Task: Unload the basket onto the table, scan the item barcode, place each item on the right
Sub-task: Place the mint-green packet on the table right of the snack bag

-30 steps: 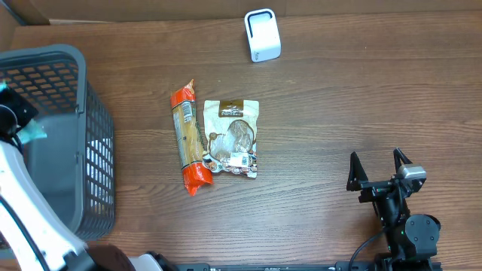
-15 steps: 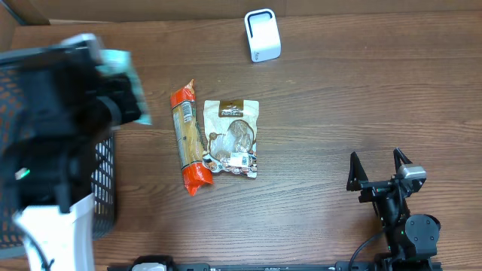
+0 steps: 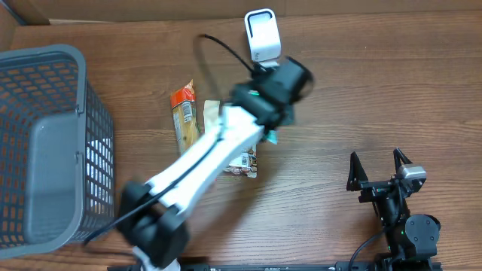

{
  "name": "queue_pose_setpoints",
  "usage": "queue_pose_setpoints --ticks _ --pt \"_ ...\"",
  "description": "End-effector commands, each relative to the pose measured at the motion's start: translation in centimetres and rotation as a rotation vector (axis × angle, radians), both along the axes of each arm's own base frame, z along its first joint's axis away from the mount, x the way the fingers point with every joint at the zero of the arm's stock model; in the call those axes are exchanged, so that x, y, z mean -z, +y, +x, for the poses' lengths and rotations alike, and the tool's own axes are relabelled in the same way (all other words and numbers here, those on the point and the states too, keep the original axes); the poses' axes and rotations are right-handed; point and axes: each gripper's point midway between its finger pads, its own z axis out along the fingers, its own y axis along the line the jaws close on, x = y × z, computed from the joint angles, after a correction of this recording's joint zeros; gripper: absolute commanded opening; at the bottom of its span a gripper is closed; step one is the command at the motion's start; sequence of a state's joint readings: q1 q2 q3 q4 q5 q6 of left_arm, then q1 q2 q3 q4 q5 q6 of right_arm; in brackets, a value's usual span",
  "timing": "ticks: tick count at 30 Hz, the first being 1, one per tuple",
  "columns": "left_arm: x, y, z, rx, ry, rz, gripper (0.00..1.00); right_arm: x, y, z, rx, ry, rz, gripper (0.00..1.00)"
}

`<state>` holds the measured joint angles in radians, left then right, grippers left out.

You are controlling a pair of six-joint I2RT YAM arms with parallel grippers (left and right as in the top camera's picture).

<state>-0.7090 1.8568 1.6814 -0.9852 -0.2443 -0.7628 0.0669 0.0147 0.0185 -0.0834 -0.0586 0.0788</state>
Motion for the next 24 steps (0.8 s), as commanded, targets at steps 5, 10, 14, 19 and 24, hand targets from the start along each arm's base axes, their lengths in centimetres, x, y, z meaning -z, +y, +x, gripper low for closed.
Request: queue_pose_setpoints --ticks 5,10,14,19,24 --pt "7.7 -1.1 -0.9 -0.068 0.113 0.118 0.10 0.2 -0.1 0.0 0.008 -0.004 0.007 1.00" --pt "7.6 -1.3 -0.6 -0.051 0.108 0.120 0.57 0.2 -0.1 0.0 0.008 -0.004 0.007 1.00" --pt "4.3 -1.8 0.6 0.009 0.073 0.119 0.61 0.2 -0.1 0.0 0.008 -0.004 0.007 1.00" --pt "-5.2 1.4 1.8 0.000 0.020 0.155 0.62 0.2 -0.1 0.0 0.008 -0.004 0.007 1.00" --pt "-15.8 9.5 1.8 -0.125 -0.085 0.117 0.62 0.2 -0.1 0.0 0.008 -0.004 0.007 1.00"
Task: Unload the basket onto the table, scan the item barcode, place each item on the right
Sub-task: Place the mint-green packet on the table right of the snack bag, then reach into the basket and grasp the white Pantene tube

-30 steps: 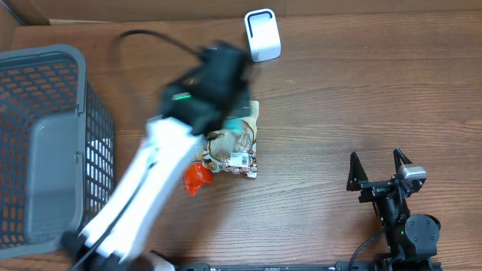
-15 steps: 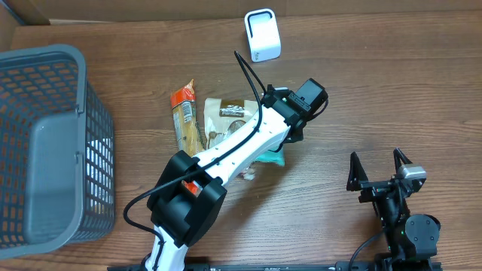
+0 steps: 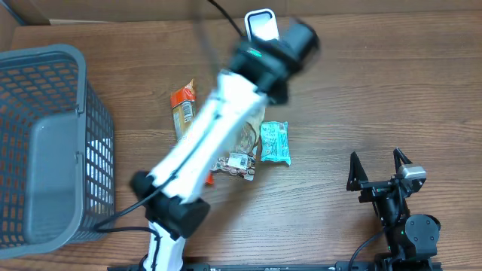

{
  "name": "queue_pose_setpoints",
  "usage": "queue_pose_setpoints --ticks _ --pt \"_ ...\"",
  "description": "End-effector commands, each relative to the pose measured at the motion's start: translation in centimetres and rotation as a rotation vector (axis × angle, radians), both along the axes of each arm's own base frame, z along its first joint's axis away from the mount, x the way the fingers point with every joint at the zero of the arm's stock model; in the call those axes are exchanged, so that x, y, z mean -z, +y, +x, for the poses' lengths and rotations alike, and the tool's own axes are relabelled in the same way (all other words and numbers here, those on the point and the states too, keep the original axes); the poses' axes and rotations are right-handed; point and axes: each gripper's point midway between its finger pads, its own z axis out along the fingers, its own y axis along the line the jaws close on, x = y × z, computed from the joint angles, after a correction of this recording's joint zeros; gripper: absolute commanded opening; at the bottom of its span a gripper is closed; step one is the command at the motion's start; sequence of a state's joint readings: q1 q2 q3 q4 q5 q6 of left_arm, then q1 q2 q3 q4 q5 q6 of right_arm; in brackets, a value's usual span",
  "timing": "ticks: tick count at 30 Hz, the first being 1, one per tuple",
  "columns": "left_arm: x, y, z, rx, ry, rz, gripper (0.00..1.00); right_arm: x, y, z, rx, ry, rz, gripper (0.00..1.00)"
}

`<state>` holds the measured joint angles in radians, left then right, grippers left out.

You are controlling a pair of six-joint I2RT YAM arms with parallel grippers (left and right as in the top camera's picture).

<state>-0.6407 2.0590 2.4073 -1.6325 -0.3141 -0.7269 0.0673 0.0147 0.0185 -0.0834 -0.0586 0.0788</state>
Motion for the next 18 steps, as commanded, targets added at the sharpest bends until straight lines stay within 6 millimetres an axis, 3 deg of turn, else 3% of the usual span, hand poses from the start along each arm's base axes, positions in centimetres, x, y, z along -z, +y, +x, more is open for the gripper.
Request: queue_pose_setpoints --ticks 1,5,10,14,18 --pt "-7.9 5.6 1.1 -0.003 -0.168 -0.057 0.62 0.2 -0.1 0.0 0.009 -0.004 0.007 1.00" --pt "-12.7 12.4 0.2 -0.123 -0.277 -0.146 0.64 0.2 -0.1 0.0 0.009 -0.004 0.007 1.00" --pt "-15.2 20.4 -2.1 -0.192 -0.319 -0.219 0.66 0.2 -0.1 0.0 0.009 -0.004 0.007 1.00" --pt "-14.3 27.7 -5.3 -0.376 -0.294 -0.259 0.80 0.2 -0.1 0.0 0.009 -0.004 0.007 1.00" --pt "-11.1 34.4 -9.5 -0.533 -0.228 -0.310 0.82 0.2 -0.1 0.0 0.009 -0.004 0.007 1.00"
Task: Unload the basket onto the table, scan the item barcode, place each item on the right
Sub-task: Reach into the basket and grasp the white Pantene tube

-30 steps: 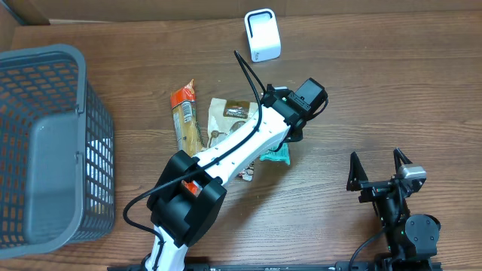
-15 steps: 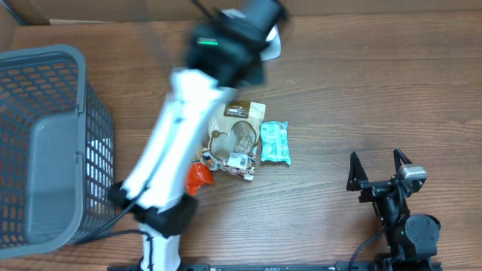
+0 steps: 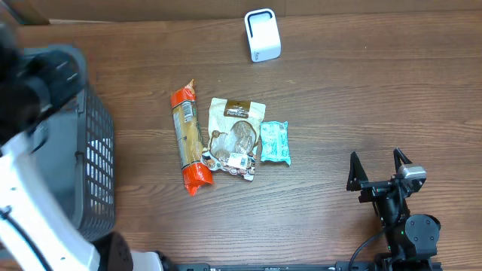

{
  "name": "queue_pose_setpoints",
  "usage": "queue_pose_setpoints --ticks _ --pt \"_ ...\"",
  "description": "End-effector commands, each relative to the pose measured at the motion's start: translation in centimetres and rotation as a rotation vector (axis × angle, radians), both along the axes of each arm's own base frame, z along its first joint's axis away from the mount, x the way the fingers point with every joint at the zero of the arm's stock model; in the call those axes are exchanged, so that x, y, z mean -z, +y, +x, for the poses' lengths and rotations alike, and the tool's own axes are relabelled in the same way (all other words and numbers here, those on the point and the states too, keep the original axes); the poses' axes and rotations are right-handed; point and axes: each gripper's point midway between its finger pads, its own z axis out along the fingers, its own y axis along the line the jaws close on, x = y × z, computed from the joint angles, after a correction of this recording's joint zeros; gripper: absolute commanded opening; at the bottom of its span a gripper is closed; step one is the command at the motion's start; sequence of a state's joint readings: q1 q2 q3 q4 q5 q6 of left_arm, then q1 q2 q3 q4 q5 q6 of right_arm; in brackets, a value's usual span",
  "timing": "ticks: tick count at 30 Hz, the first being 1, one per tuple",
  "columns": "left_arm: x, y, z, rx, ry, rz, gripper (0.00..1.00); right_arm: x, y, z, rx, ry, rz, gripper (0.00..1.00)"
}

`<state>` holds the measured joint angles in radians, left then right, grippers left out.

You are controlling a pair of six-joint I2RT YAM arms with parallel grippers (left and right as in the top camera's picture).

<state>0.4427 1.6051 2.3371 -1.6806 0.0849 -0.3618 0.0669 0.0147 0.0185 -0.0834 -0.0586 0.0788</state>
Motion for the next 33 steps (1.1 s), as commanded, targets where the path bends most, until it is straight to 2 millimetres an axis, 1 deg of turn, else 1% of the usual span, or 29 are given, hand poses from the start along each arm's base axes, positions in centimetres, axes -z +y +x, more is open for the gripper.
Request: queue_pose_setpoints --ticks 1,2,3,6,8,9,12,16,18,21,25,26,30,33 --pt "2.5 2.5 -2.3 0.031 0.009 -0.113 0.82 0.2 -0.1 0.0 0.008 -0.004 0.007 1.00" --pt "3.4 3.8 -2.9 0.006 0.001 -0.156 0.81 0.2 -0.1 0.0 0.008 -0.004 0.007 1.00" --pt "4.3 4.7 -3.3 -0.009 -0.025 -0.220 0.81 0.2 -0.1 0.0 0.008 -0.004 0.007 1.00" --pt "6.4 6.9 -3.5 -0.020 -0.143 -0.374 0.80 0.2 -0.1 0.0 0.008 -0.004 0.007 1.00" --pt "9.1 9.1 -4.2 -0.078 -0.165 -0.422 0.80 0.2 -0.1 0.0 0.008 -0.004 0.007 1.00" --pt "10.6 9.7 -4.4 -0.098 -0.161 -0.444 0.80 0.2 -0.1 0.0 0.008 -0.004 0.007 1.00" --pt "15.0 10.2 -4.3 -0.110 -0.133 -0.488 0.79 0.2 -0.1 0.0 0.008 -0.004 0.007 1.00" --pt "21.0 9.7 -4.2 -0.102 -0.072 -0.534 0.79 0.2 -0.1 0.0 0.008 -0.004 0.007 1.00" --pt "23.1 9.8 -4.4 -0.110 -0.051 -0.545 0.79 0.2 -0.1 0.0 0.008 -0.004 0.007 1.00" --pt "25.6 10.4 -5.0 -0.136 0.010 -0.536 0.79 0.2 -0.1 0.0 0.008 -0.004 0.007 1.00" --pt "27.6 10.5 -5.0 -0.136 0.073 -0.544 0.80 0.2 -0.1 0.0 0.008 -0.004 0.007 1.00" --pt "28.3 10.5 -5.1 -0.133 0.113 -0.527 0.80 0.2 -0.1 0.0 0.008 -0.004 0.007 1.00" --pt "30.1 10.1 -4.7 -0.099 0.236 -0.453 0.80 0.2 -0.1 0.0 0.008 -0.004 0.007 1.00" --pt "31.0 10.0 -4.5 -0.071 0.330 -0.359 0.80 0.2 -0.1 0.0 0.008 -0.004 0.007 1.00"
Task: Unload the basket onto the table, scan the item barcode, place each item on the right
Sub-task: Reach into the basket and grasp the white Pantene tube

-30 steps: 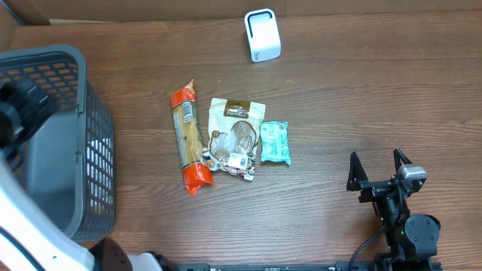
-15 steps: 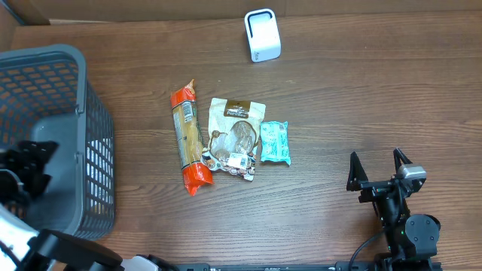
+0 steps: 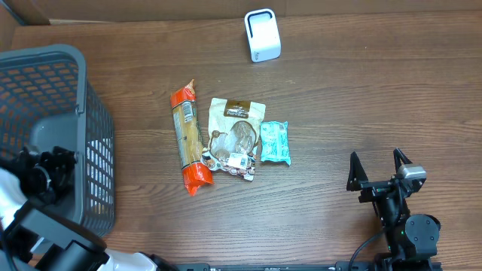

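Three items lie side by side mid-table: a long cracker pack with orange ends (image 3: pixel 187 138), a brown pouch (image 3: pixel 235 138) and a small teal packet (image 3: pixel 275 142). The white scanner (image 3: pixel 262 35) stands at the far edge. My left gripper (image 3: pixel 47 169) hangs over the grey basket (image 3: pixel 53 68) at the left; its dark fingers blur together, and nothing shows between them. My right gripper (image 3: pixel 375 155) rests open at the near right, well away from the items.
The tall grey mesh basket fills the left side of the table. A cardboard wall runs along the far edge behind the scanner. Bare wood lies between the items and the right arm.
My left arm has drawn back and down; its gripper now sits lower over the basket's inside. The items, the scanner and the right arm have not moved.
My left arm first stretched across the items with its gripper beside the scanner. It was then right at the scanner's front. Later it had swung to the far left above the basket, where it remains. The three items stayed on the table throughout.
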{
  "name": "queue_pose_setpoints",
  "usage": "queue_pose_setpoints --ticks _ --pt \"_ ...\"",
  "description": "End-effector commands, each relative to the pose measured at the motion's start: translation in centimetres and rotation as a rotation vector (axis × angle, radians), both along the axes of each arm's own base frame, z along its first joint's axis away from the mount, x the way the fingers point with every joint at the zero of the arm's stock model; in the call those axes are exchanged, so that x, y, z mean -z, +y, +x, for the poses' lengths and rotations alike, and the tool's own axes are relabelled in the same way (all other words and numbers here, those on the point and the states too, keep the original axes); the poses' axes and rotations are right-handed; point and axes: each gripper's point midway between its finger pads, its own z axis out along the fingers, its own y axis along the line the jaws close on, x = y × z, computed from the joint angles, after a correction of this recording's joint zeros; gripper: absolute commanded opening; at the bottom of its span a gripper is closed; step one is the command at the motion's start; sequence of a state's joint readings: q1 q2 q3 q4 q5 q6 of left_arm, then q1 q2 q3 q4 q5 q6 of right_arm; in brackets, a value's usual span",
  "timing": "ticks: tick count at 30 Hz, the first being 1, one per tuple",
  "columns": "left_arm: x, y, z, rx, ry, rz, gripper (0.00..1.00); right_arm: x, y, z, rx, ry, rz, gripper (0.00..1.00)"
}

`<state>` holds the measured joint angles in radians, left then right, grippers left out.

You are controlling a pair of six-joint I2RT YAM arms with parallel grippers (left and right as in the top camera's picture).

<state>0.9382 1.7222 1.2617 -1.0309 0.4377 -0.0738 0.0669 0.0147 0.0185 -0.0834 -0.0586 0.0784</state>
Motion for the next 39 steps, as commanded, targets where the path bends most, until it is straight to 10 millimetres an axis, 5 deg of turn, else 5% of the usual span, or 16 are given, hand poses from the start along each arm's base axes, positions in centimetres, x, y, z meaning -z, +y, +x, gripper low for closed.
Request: queue_pose_setpoints --ticks 1,8,20,24,27,29,35,39 --pt "1.6 0.2 -0.3 0.083 0.133 0.121 0.80 0.2 -0.1 0.0 0.008 -0.004 0.008 1.00" --pt "2.9 0.3 0.1 0.150 0.204 0.236 0.80 0.2 -0.1 0.0 0.008 -0.004 0.008 1.00" --pt "7.0 -1.9 -1.3 0.176 0.201 0.187 0.78 0.2 -0.1 0.0 0.008 -0.004 0.008 1.00" --pt "7.1 -2.1 -1.2 0.175 0.191 0.182 0.57 0.2 -0.1 0.0 0.008 -0.004 0.008 1.00" --pt "7.1 -2.0 -1.1 0.168 0.190 0.184 0.22 0.2 -0.1 0.0 0.008 -0.004 0.008 1.00" --pt "7.1 -1.9 -1.0 0.166 0.186 0.187 0.08 0.2 -0.1 0.0 0.008 -0.004 0.008 1.00" --pt "6.0 -1.5 -0.6 0.147 0.184 0.182 0.04 0.2 -0.1 0.0 0.008 -0.004 0.008 1.00" --pt "2.0 0.0 0.7 0.129 0.169 0.211 0.04 0.2 -0.1 0.0 0.008 -0.004 0.008 1.00"
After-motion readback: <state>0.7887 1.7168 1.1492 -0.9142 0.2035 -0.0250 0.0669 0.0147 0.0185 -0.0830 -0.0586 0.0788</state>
